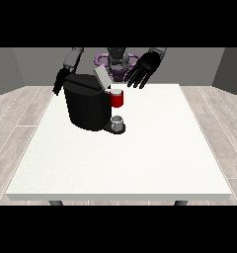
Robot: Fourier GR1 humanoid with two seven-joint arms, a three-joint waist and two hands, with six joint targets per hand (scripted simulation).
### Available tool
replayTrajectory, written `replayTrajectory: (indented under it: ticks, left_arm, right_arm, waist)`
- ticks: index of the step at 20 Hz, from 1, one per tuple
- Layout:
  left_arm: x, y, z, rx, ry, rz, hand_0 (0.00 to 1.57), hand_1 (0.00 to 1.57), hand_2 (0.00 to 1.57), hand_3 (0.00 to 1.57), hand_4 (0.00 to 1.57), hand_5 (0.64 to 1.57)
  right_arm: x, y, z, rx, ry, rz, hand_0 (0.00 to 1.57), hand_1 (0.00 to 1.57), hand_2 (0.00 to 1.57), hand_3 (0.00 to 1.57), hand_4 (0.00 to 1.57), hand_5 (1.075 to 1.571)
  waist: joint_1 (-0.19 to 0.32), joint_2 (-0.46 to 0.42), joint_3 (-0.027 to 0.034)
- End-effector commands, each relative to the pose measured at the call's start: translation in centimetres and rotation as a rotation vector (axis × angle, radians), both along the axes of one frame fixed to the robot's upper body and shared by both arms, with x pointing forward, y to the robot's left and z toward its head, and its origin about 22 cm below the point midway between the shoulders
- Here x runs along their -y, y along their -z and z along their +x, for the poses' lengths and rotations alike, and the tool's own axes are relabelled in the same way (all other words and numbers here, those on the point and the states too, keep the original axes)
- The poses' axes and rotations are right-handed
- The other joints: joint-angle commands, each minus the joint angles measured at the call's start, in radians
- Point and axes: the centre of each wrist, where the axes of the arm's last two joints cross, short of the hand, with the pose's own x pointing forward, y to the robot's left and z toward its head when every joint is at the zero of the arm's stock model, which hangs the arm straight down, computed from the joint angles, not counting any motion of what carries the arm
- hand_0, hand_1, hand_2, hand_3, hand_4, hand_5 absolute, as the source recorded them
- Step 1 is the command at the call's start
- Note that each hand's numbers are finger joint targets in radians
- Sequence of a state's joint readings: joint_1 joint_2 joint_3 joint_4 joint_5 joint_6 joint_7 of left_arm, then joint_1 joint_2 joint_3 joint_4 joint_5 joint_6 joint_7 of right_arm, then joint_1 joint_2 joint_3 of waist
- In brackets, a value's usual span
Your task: Insert the coffee pod into the coffee machine and close the lid
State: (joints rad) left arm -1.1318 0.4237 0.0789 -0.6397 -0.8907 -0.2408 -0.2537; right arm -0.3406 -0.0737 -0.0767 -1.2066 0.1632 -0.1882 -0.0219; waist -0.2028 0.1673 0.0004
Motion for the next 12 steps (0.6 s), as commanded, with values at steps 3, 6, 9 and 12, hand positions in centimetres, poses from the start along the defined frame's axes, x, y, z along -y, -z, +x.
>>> replayTrajectory:
  ticks: [3,6,9,12]
  left_arm:
    - [3.8,7.6,-0.8,-0.142,0.087,-0.414,0.00,0.00,0.15,0.00,0.00,1.571]
    - [2.9,14.1,-2.7,-0.230,0.055,-0.675,0.00,0.00,0.00,0.00,0.42,1.571]
    - [3.0,19.9,-5.1,-0.351,-0.032,-0.954,0.00,0.00,0.00,0.00,0.00,1.571]
    - [2.5,24.8,-8.1,-0.486,-0.078,-0.992,0.00,0.00,0.00,0.00,0.39,1.571]
  right_arm:
    - [1.6,3.7,-2.7,-0.104,0.056,0.014,0.00,0.00,0.00,0.00,0.00,1.571]
    - [3.0,4.9,-4.2,-0.148,0.095,0.029,0.00,0.00,0.00,0.00,0.00,1.571]
    - [2.4,4.9,-4.9,-0.139,0.080,0.068,0.00,0.00,0.00,0.00,0.00,1.571]
    - [3.2,4.0,-4.7,-0.141,0.036,0.094,0.00,0.00,0.00,0.00,0.00,1.571]
  waist:
    - [0.090,-0.159,-0.0012]
    - [0.159,-0.237,-0.0025]
    - [0.184,-0.325,-0.0033]
    - [0.264,-0.440,-0.0013]
